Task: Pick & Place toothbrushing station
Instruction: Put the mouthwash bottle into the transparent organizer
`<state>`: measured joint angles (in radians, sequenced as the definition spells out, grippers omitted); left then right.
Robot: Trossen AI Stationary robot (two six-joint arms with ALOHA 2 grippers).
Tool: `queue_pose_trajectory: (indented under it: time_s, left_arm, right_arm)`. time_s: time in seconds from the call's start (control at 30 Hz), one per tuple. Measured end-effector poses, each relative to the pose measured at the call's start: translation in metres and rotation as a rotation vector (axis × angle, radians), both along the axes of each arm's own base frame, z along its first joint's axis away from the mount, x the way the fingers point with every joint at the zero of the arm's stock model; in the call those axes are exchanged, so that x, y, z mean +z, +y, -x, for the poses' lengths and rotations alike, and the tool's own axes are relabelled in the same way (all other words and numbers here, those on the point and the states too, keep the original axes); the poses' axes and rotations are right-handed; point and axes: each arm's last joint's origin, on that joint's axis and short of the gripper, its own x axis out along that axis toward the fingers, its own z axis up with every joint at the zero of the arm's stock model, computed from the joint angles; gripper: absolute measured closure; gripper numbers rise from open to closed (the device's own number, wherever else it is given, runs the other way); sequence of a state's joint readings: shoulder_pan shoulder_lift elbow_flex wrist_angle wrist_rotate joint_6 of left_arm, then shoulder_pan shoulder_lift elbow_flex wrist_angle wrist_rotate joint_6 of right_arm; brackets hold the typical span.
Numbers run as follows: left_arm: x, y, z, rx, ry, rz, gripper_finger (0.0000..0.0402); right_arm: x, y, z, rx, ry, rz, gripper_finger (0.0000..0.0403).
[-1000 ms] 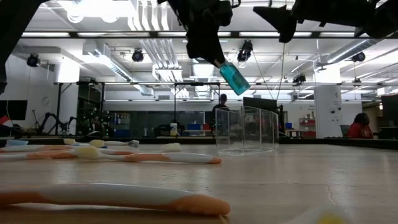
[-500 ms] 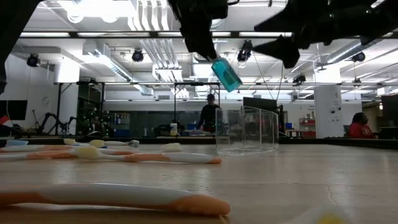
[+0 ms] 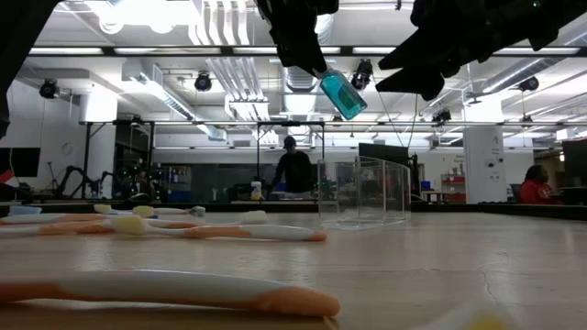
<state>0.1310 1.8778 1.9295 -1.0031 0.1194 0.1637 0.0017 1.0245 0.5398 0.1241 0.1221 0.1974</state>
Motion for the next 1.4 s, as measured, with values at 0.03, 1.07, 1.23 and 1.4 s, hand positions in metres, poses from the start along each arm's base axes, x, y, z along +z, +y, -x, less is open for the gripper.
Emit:
queue_pose_trajectory:
  time_s: [0.03, 1.07, 1.23, 1.4]
  left_arm:
    - [0.0, 0.0, 0.0, 0.0, 0.0, 0.0, 0.0293]
    - [0.0, -0.001, 0.001, -0.001, 0.004, 0.0, 0.0293]
    - [-0.002, -0.001, 0.004, 0.0, 0.043, 0.003, 0.0293]
    - [-0.003, -0.001, 0.004, 0.0, 0.046, 0.002, 0.0293]
  right_arm:
    - [0.0, 0.0, 0.0, 0.0, 0.005, 0.0, 0.0107]
    - [-0.03, 0.0, -0.06, 0.028, 0.121, 0.083, 0.0108]
    - [-0.019, 0.0, -0.063, 0.03, 0.086, 0.096, 0.0111]
    - [-0.003, 0.0, -0.059, 0.034, 0.026, 0.121, 0.0117]
